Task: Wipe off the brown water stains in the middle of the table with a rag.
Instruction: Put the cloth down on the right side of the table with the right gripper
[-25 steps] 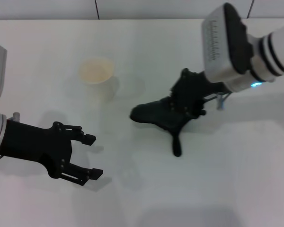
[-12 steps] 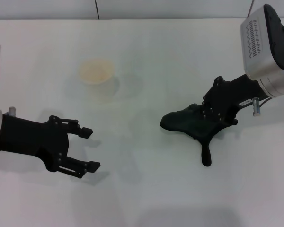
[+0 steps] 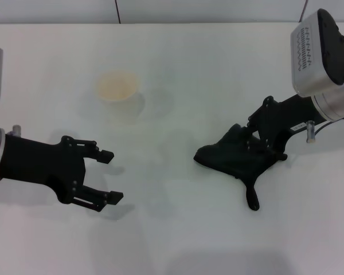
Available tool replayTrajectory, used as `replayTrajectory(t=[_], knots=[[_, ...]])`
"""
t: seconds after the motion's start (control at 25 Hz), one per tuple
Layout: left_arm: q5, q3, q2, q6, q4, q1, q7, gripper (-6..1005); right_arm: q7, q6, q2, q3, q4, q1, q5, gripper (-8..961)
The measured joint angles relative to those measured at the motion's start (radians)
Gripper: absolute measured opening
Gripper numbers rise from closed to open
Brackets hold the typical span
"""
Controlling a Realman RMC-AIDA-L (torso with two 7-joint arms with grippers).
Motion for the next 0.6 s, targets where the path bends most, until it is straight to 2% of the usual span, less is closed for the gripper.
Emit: replayTrajectory(t=[0.08, 0.28, 0.52, 0.6], knots=[[0.001, 0.0, -0.002, -0.012, -0.001, 0.0, 0.0, 890, 0.001, -0.002, 0.0, 0.007, -0.006, -0.003, 0.01, 81], [-0.002, 0.0, -0.002, -0.021, -0.008, 0.002, 0.004, 890, -0.003, -0.085, -0.004, 0.06, -0.037, -0.013, 0.055, 282], [-0.004, -0.022, -0.005, -0.017, -0.004, 0.007, 0.014, 890, -0.027, -0.183, -0.007, 0.153, -0.111, -0.072, 0.061, 454], [-0.01, -0.036, -0.007, -0.013, -0.003, 0.01, 0.023, 890, -0.048, -0.211, -0.006, 0.191, -0.109, -0.087, 0.072, 454]])
